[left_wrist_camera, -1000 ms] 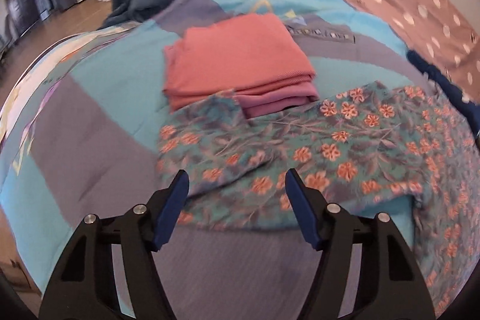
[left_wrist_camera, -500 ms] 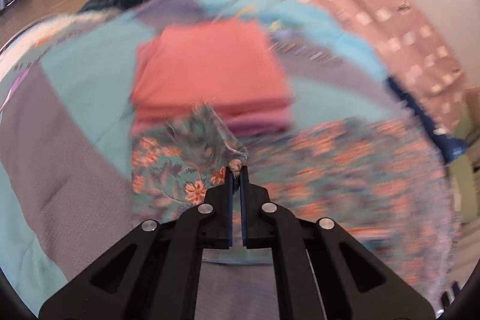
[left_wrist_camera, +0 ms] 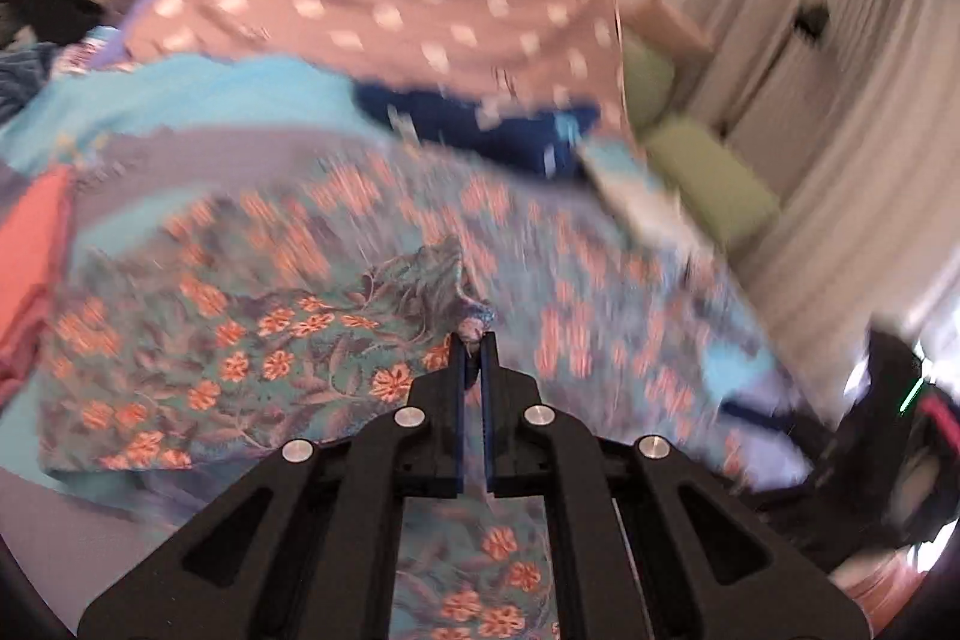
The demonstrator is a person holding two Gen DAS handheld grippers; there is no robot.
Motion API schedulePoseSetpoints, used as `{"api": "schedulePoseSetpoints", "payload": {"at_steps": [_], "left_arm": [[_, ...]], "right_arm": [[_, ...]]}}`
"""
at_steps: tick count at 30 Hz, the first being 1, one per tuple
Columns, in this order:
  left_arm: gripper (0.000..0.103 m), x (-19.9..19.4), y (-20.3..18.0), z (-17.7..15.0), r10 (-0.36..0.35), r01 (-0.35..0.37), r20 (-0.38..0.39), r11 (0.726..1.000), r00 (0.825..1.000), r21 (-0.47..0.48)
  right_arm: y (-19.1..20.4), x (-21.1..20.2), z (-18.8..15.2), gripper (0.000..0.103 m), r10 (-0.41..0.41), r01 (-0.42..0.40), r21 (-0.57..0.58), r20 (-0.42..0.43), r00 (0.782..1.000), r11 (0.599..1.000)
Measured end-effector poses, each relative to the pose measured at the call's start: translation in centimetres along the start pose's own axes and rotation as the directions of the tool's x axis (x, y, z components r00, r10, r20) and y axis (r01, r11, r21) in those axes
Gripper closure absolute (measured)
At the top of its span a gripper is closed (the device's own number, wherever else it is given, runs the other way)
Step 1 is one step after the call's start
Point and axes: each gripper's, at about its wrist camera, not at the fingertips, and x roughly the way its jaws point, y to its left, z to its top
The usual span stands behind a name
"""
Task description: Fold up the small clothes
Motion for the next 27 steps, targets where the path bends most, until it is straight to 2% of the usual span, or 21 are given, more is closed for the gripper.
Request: {"api": "schedulePoseSetpoints", "payload": {"at_steps": [1,3,4,5,6,9,11,15,19,20,21,23,24,25,27], "left_arm": [[0.099,1.6,-0.5,-0.9,0.016,-0.015,-0.047,1.0,0.999,0.007],[0.099,3.6,-0.6,-2.3,0.024,-0.026,-0.117,1.0,0.993,-0.016],[0.099,4.0,-0.4,-2.7,0.028,-0.032,-0.133,0.999,0.991,-0.028],[0.099,4.1,0.2,-2.9,0.027,-0.033,-0.14,0.999,0.99,-0.038],[0.099,4.1,0.4,-3.1,0.023,-0.031,-0.143,0.998,0.989,-0.052],[0.099,3.4,0.9,-3.1,0.02,-0.029,-0.135,0.998,0.991,-0.06],[0.099,2.9,1.0,-3.1,0.024,-0.032,-0.131,0.998,0.991,-0.056],[0.099,2.3,1.0,-2.9,0.032,-0.039,-0.129,0.998,0.991,-0.055],[0.099,2.8,1.1,-3.0,0.038,-0.046,-0.138,0.997,0.99,-0.055],[0.099,2.9,1.0,-3.0,0.04,-0.048,-0.141,0.997,0.989,-0.053],[0.099,3.1,1.0,-3.0,0.043,-0.051,-0.146,0.997,0.988,-0.052],[0.099,3.1,0.9,-2.9,0.045,-0.054,-0.146,0.997,0.988,-0.055],[0.099,3.1,0.8,-2.8,0.045,-0.054,-0.142,0.997,0.989,-0.056],[0.099,2.8,0.6,-2.5,0.046,-0.053,-0.13,0.997,0.99,-0.053],[0.099,2.2,-0.2,-1.6,0.039,-0.044,-0.098,0.998,0.994,-0.046]], "right_arm": [[-0.7,0.3,0.4,0.012,0.04,-0.039,0.02,-0.026,0.999,0.999],[-1.3,1.0,1.0,0.026,0.096,-0.094,0.04,-0.057,0.994,0.995],[-1.5,1.5,1.6,0.03,0.142,-0.138,0.056,-0.074,0.987,0.989],[-1.6,2.2,2.2,0.039,0.186,-0.179,0.073,-0.094,0.978,0.981],[-1.6,3.2,3.0,0.045,0.242,-0.23,0.101,-0.124,0.962,0.968],[-0.1,6.2,5.2,0.046,0.36,-0.338,0.139,-0.194,0.912,0.931],[1.6,8.2,6.6,0.038,0.392,-0.369,0.137,-0.24,0.888,0.919],[4.4,12.1,8.7,0.031,0.4,-0.378,0.133,-0.303,0.865,0.916],[6.3,14.2,10.2,0.026,0.395,-0.37,0.14,-0.302,0.868,0.919],[6.9,14.4,10.4,0.032,0.388,-0.369,0.119,-0.301,0.871,0.922],[7.6,14.4,10.5,0.057,0.377,-0.367,0.091,-0.304,0.875,0.926],[8.3,14.6,10.6,0.099,0.358,-0.359,0.061,-0.325,0.875,0.931],[7.9,14.4,10.9,0.1,0.373,-0.366,0.083,-0.316,0.872,0.927],[7.5,13.5,11.4,0.1,0.4,-0.388,0.101,-0.272,0.875,0.916],[6.4,11.3,12.7,0.1,0.417,-0.408,0.082,-0.192,0.889,0.909]]}}
